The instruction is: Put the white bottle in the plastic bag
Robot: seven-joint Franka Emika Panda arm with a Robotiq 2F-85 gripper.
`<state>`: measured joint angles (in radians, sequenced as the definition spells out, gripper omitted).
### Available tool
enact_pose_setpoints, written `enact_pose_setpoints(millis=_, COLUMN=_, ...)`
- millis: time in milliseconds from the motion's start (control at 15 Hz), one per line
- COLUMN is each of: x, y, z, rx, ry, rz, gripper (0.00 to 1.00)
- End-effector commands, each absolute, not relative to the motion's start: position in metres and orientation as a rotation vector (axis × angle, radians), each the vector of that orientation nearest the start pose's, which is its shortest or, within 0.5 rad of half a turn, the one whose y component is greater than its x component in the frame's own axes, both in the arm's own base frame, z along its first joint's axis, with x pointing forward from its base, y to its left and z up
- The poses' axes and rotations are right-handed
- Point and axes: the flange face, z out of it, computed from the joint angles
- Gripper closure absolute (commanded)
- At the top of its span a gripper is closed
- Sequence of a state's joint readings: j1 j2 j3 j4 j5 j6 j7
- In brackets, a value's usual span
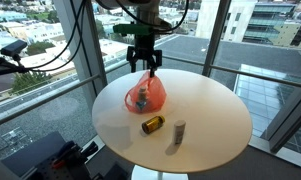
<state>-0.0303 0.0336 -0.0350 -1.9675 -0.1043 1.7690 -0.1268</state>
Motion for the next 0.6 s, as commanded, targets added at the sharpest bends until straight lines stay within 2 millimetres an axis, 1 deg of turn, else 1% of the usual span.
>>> enact_pose_setpoints(millis=0, x=0.504, y=-0.061, z=0.471, rx=-3.199, ry=-0.129, rz=0.29, gripper=0.0)
enact_pose_setpoints(millis=200, x=0.49, y=-0.069, z=0.491, rx=-3.199, ry=-0.091, rz=0.231, gripper=0.0)
enact_pose_setpoints(millis=267, x=0.488, y=-0.07, z=0.493, rx=-3.198, ry=-0.08, rz=0.228, gripper=0.0)
enact_pose_setpoints(millis=333, x=0.499, y=-0.066, z=0.487, rx=-3.205, ry=-0.074, rz=0.251, gripper=0.0)
enact_pose_setpoints(millis=533, x=0.493, y=-0.067, z=0.493, rx=-3.205, ry=-0.068, rz=0.236, gripper=0.0)
